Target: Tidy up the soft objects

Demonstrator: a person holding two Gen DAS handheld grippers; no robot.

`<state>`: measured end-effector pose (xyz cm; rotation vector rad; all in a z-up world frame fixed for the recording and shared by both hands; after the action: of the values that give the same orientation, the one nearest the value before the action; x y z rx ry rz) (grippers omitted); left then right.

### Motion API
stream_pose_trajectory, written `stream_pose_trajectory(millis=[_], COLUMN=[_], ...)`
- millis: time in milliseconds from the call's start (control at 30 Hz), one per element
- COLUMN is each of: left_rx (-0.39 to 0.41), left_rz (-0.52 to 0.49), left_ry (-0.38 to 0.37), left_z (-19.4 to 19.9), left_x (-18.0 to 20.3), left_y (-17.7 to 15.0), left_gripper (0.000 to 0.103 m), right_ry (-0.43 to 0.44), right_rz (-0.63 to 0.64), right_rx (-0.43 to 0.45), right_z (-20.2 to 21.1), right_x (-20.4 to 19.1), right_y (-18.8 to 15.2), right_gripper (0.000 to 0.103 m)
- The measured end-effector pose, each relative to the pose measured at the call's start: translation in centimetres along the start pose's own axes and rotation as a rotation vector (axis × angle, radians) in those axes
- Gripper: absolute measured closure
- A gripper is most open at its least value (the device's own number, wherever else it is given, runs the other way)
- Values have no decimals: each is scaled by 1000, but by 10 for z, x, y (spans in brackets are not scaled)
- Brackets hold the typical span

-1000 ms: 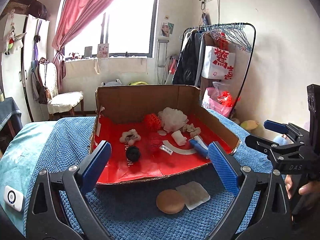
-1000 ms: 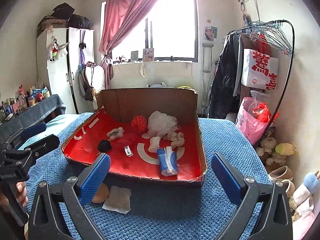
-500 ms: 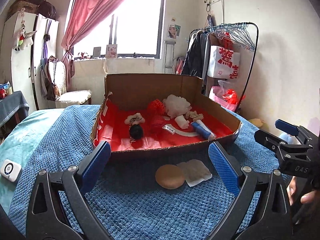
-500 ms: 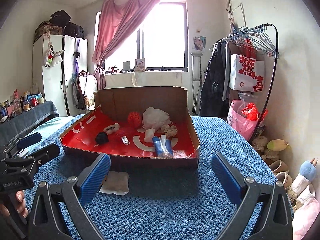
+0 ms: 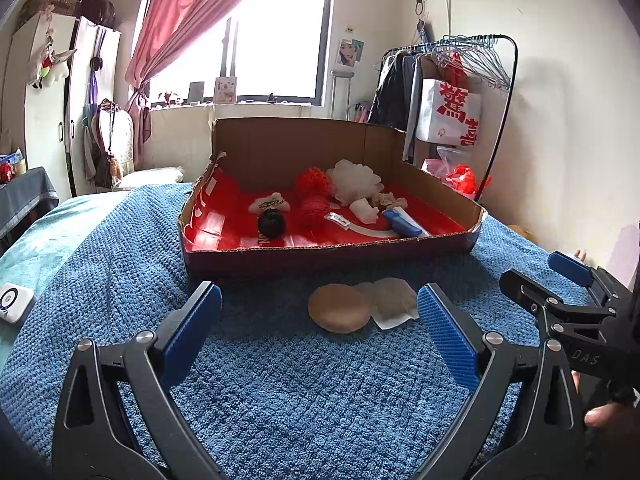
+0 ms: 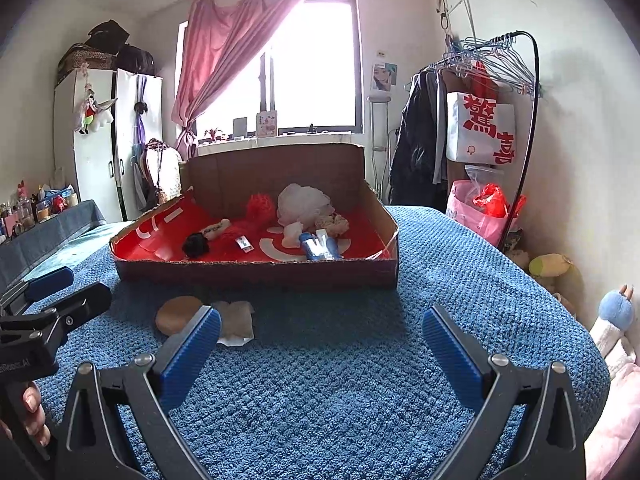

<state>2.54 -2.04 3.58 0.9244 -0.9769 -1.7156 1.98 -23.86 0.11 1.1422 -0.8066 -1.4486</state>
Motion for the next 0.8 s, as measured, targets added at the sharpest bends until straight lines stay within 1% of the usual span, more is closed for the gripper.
stream_pose_trajectory(millis=[333,533,800], left_rx=[-42,-67,-78], left_rz=[6,12,10], left_ry=[11,15,12], left_z=[-8,-13,-15], left_x=[4,3,3], left_y=[-21,-26,-26], left_gripper=[3,3,3], right_ry=[-9,-5,-4], right_rz=[-11,-16,-26], right_rx=[-53,-65,-76], right_z=[-10,-13,-17], right_x=[5,7,9], right_y=[-21,-23,-24], right_gripper=[0,0,0])
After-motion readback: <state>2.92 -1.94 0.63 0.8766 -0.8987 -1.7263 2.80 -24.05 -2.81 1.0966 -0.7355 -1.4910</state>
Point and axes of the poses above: each gripper's, at about its wrist camera, not at the fingertips, and z roughly against the way its jaws point, x to its right, y to its top, the point moved 1 cm from there along -z, roughly the way its jaws point, and after that the axes turned 15 degrees about -z, right-handed, at the moved point
